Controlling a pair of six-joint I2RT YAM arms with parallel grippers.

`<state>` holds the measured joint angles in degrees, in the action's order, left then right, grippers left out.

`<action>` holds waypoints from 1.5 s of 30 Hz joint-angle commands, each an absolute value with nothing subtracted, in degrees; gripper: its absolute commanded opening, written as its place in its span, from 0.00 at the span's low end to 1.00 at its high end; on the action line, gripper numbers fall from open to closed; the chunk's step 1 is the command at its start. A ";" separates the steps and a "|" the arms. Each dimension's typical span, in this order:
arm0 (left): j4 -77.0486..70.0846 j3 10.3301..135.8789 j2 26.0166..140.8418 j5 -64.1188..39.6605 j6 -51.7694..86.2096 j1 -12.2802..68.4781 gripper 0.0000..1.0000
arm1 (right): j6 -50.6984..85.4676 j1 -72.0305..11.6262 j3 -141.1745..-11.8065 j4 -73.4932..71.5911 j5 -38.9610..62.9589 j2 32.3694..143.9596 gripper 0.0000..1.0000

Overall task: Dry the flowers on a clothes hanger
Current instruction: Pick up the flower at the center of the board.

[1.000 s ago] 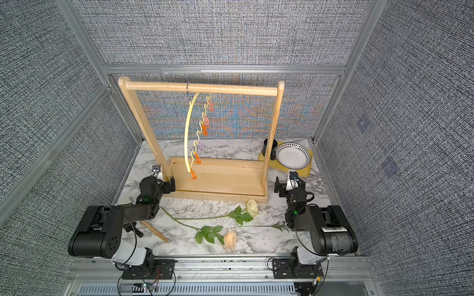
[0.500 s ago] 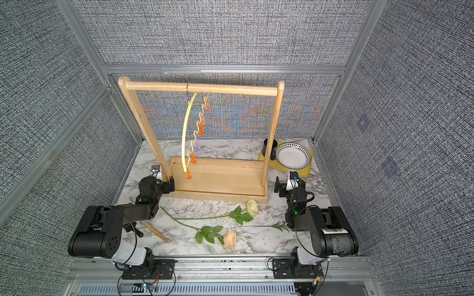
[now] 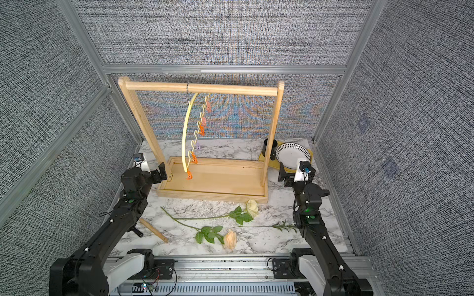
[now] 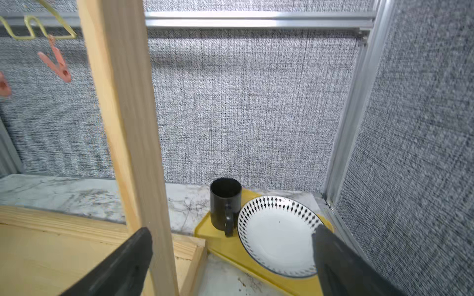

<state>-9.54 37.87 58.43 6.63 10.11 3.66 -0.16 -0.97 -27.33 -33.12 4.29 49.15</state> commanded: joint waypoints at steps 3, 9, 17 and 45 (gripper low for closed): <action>10.11 45.16 52.75 3.26 19.29 3.68 1.00 | 16.98 -1.05 -37.35 -9.65 -2.09 48.08 0.99; 12.54 47.52 50.03 -1.24 24.45 3.61 1.00 | 6.69 -5.35 -38.82 -7.11 13.96 46.23 0.99; 12.12 48.22 51.23 -8.96 21.38 3.62 1.00 | -28.88 -26.21 -34.52 -1.03 30.27 47.14 0.97; 29.07 52.78 54.23 17.16 32.15 3.59 0.99 | -44.35 -45.26 -58.51 26.71 20.34 96.64 0.68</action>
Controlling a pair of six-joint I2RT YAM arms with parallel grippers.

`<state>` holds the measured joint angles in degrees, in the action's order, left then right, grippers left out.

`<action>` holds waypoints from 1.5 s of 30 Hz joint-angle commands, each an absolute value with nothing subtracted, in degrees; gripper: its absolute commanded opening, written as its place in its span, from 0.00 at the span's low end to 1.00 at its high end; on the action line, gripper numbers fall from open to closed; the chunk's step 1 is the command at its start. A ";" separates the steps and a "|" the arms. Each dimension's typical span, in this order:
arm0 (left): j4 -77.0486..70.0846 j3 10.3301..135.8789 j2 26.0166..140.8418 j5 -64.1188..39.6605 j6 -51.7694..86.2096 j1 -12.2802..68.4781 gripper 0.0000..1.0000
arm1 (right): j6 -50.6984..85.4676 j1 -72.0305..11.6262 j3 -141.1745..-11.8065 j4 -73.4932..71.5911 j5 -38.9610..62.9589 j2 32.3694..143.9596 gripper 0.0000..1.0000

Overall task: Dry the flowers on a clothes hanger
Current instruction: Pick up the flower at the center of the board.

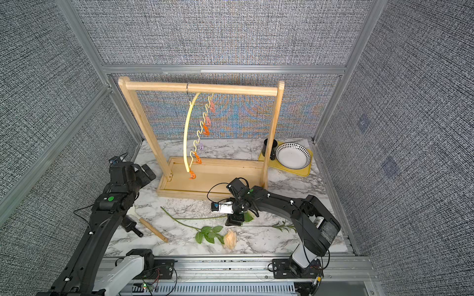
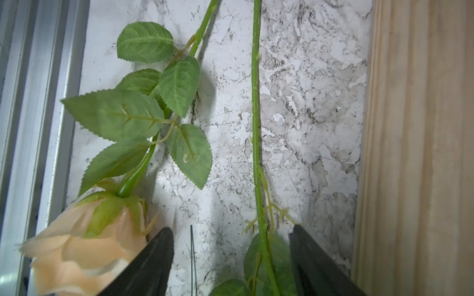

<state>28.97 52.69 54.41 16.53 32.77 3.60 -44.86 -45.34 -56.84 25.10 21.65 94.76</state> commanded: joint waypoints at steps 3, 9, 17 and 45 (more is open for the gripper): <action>28.93 52.87 54.32 17.23 31.95 3.59 1.00 | -44.26 -45.22 -60.96 27.98 19.34 100.30 0.62; 29.06 52.55 53.84 17.65 31.82 3.53 1.00 | -44.37 -45.00 -63.46 29.09 18.10 105.04 0.53; 29.17 52.10 52.80 17.75 31.10 3.57 1.00 | -46.27 -45.00 -64.11 30.23 17.97 107.87 0.22; 29.03 71.07 49.73 -9.00 21.88 3.60 0.99 | -38.08 -37.24 -46.71 5.41 27.34 70.05 0.06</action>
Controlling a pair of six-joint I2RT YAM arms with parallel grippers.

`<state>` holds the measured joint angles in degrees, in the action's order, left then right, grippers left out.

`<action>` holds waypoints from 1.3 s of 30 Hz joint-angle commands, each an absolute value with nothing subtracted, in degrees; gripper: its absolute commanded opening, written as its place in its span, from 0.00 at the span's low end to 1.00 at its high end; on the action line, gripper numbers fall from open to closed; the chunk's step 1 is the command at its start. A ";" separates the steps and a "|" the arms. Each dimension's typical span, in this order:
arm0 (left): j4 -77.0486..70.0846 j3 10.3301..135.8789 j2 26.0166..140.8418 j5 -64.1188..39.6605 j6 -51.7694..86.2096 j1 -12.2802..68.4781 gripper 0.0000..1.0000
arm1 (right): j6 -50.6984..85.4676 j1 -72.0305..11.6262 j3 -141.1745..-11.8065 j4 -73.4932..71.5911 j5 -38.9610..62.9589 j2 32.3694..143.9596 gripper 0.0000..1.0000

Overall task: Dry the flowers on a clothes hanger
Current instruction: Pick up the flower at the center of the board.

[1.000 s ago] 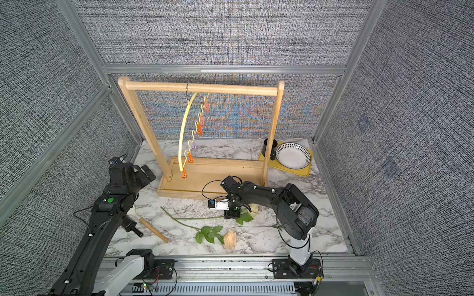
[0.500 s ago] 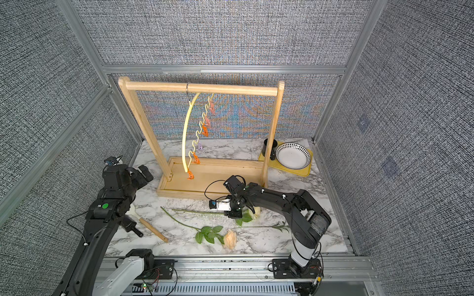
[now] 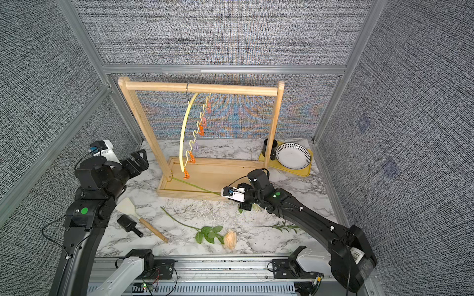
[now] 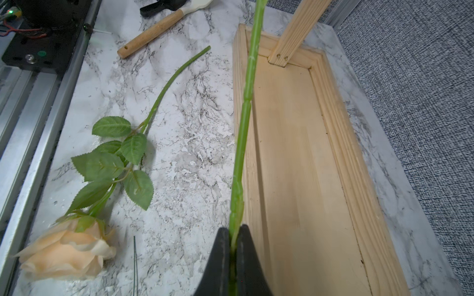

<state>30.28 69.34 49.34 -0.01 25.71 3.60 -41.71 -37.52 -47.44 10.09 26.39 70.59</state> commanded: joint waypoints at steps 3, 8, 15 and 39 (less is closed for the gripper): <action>28.10 72.28 49.88 -14.32 20.70 3.55 0.99 | -36.68 -37.09 -46.32 4.06 26.42 70.65 0.06; 25.81 70.37 49.66 -19.29 22.44 3.69 0.99 | -35.81 -36.76 -46.32 4.66 22.77 73.81 0.06; 23.47 64.71 48.96 -27.65 21.10 5.69 0.95 | -31.46 -35.39 -46.32 2.40 23.00 75.41 0.06; 23.36 47.79 38.83 -39.17 24.64 12.47 1.00 | -26.83 -34.71 -46.60 -1.33 27.51 78.14 0.06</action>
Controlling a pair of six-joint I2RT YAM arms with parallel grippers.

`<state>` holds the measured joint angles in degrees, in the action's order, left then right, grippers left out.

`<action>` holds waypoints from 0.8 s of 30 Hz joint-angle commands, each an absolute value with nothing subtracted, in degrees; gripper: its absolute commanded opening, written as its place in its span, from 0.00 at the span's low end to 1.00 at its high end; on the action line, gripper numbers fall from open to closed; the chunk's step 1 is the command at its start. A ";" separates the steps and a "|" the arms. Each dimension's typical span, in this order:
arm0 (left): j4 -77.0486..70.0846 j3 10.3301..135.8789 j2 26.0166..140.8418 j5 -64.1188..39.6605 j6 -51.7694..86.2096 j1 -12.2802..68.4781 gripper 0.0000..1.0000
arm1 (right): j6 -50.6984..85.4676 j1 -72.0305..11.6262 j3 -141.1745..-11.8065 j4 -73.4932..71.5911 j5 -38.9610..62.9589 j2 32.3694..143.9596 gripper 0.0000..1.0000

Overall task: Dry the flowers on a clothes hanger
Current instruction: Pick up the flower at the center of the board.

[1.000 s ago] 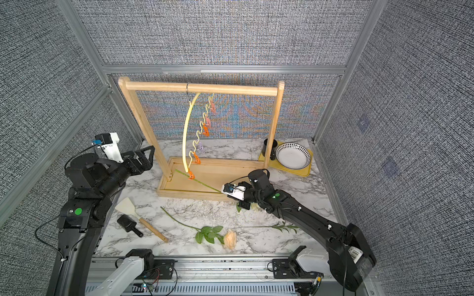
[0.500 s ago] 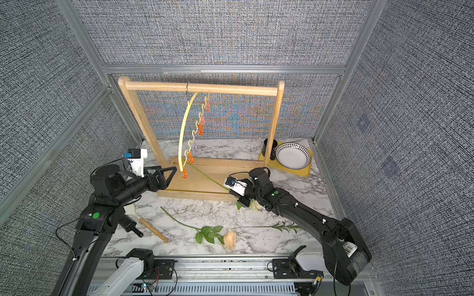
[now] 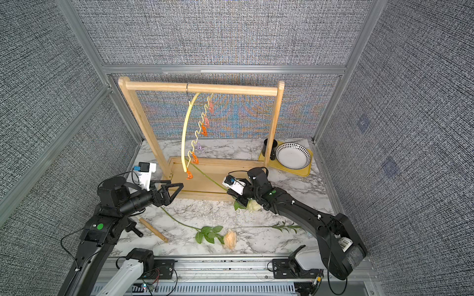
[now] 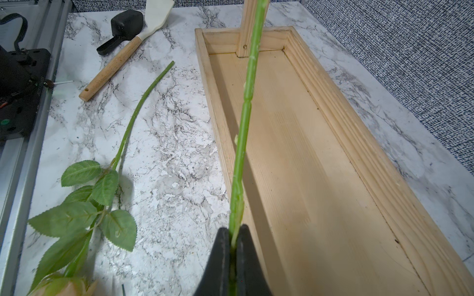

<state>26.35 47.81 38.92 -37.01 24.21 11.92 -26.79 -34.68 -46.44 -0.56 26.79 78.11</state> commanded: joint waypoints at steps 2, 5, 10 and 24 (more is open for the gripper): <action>23.33 47.94 39.27 -38.98 23.87 13.22 0.99 | -26.81 -34.72 -46.58 -1.40 27.50 78.11 0.06; 23.40 48.17 40.29 -36.14 23.29 14.52 1.00 | -26.95 -34.72 -46.58 -1.33 27.28 78.18 0.06; 23.68 50.95 43.74 -28.79 22.35 16.54 0.96 | -26.90 -34.72 -46.49 -1.14 26.67 77.72 0.06; 23.30 55.37 51.19 -27.65 18.77 20.54 1.00 | -25.39 -36.47 -48.37 -2.04 26.78 79.24 0.06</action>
